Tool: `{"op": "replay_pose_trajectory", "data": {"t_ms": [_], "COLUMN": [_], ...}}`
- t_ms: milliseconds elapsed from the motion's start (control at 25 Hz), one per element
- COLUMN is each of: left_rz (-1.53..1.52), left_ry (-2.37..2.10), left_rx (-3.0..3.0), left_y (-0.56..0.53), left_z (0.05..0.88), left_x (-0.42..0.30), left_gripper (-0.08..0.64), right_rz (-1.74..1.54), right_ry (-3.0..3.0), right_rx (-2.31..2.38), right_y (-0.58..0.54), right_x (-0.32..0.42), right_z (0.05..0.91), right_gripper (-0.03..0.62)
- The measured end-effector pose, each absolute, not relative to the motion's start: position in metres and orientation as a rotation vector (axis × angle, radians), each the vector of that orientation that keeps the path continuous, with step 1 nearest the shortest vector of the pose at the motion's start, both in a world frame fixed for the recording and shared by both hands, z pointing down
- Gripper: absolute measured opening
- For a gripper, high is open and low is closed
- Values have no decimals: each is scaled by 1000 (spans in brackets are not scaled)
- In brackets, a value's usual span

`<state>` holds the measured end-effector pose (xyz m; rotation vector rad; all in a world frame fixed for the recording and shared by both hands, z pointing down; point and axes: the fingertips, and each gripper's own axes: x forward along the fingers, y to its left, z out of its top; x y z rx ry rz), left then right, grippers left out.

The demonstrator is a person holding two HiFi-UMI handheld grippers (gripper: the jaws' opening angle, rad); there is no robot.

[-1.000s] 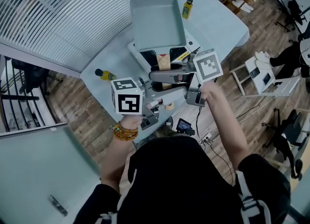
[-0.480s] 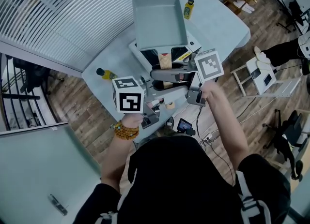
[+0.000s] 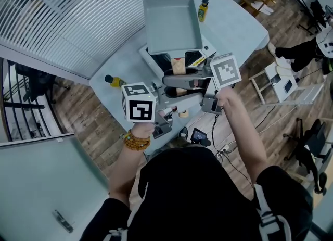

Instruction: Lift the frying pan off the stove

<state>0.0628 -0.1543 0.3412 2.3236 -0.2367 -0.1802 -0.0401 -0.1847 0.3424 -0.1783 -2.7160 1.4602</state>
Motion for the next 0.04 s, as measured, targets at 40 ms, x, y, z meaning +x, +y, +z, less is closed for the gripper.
{"op": "replay_pose_trajectory", "data": {"t_ms": [40], "left_rz": [-180], "left_ry": [-237], "left_rx": [2324], "left_y": [-154], "left_z": [341], "left_x": [63], "left_gripper": [195], "right_rz": [1465], "right_ry": [-2715], "right_rx": [-182], "right_y": [-184], "right_x": [-41], "right_z": [341], "right_gripper": [219]}}
